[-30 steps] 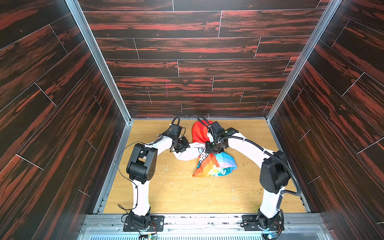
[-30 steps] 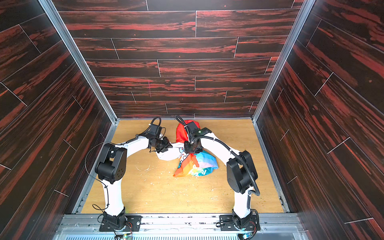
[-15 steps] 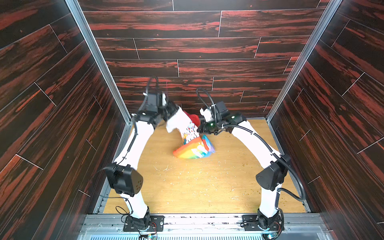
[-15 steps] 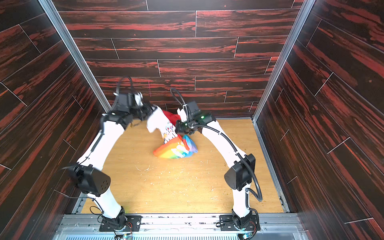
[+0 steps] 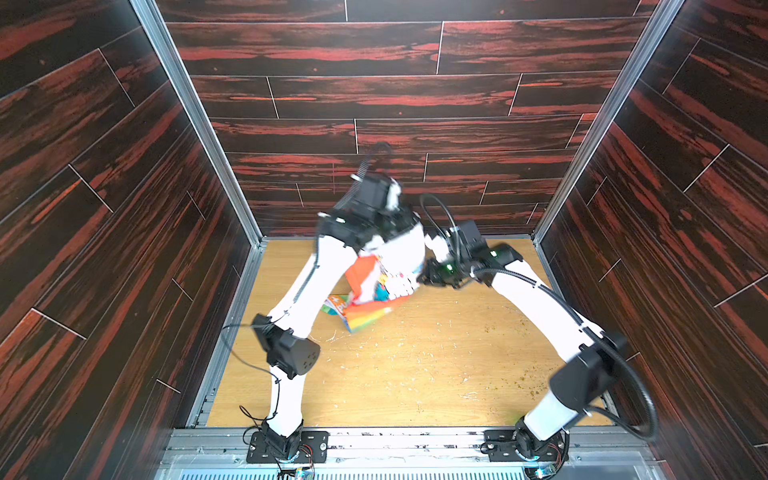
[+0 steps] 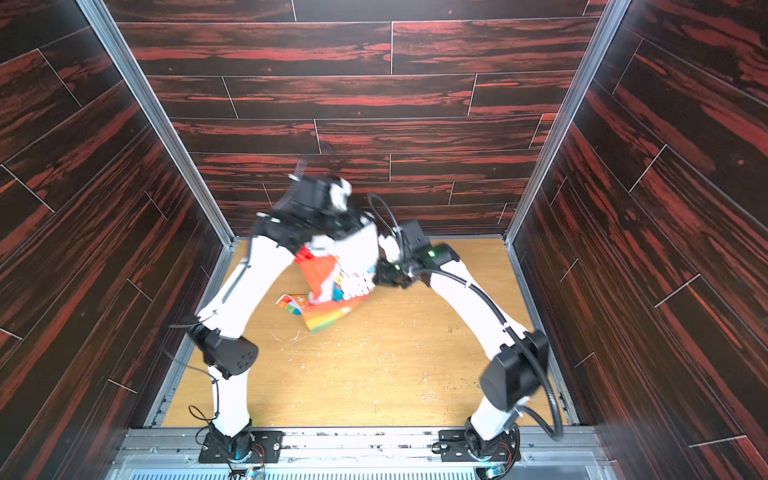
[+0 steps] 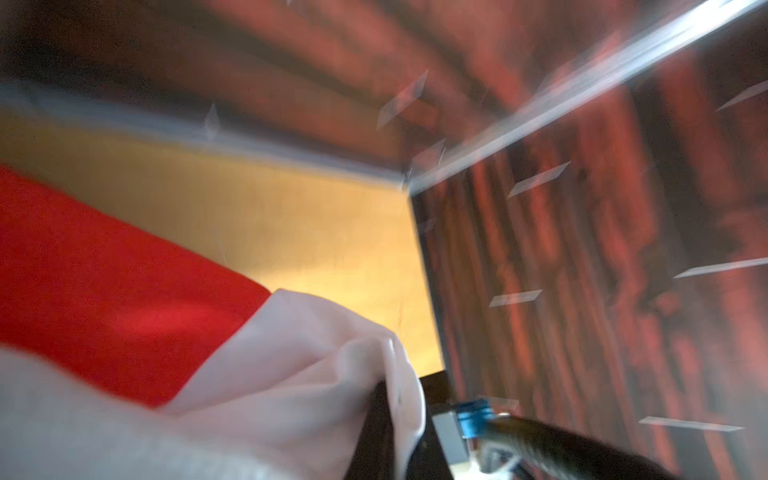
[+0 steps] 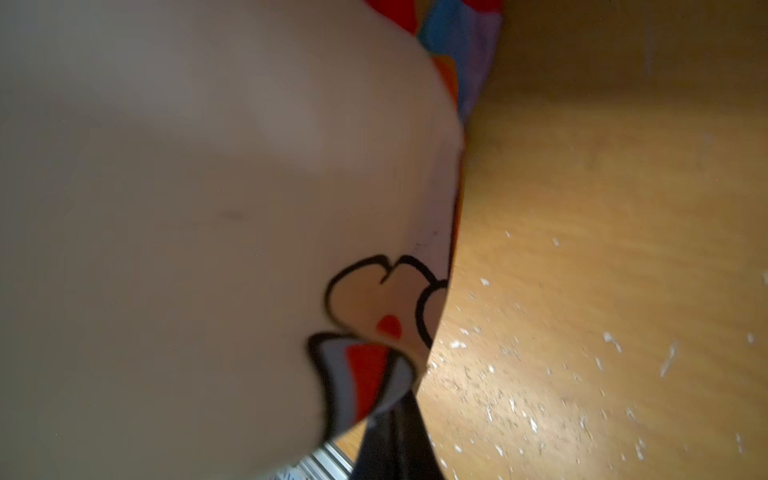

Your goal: Zip up the jacket

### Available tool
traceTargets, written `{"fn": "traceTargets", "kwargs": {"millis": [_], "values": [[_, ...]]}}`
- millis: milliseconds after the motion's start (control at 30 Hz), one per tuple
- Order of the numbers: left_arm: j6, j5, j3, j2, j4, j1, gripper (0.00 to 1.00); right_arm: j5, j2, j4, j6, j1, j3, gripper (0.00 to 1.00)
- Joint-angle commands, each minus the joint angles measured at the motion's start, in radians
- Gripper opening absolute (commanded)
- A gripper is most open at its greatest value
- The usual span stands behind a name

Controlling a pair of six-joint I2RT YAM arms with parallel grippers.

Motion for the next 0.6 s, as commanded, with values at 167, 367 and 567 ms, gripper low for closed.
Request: {"fn": "traceTargets", "kwargs": {"millis": [167, 367, 567], "values": [[0.023, 0.026, 0.100, 0.215, 0.001, -0.154, 0.61, 0.077, -0.364, -0.022, 0.086, -0.202, -0.449, 0.41], [0.074, -0.089, 0.206, 0.209, -0.137, -0.135, 0.62, 0.170, -0.417, -0.095, 0.091, -0.229, -0.458, 0.54], [0.086, -0.232, -0.048, 0.038, -0.168, -0.016, 0.62, 0.146, -0.294, -0.067, 0.089, -0.220, -0.376, 0.59]]}}
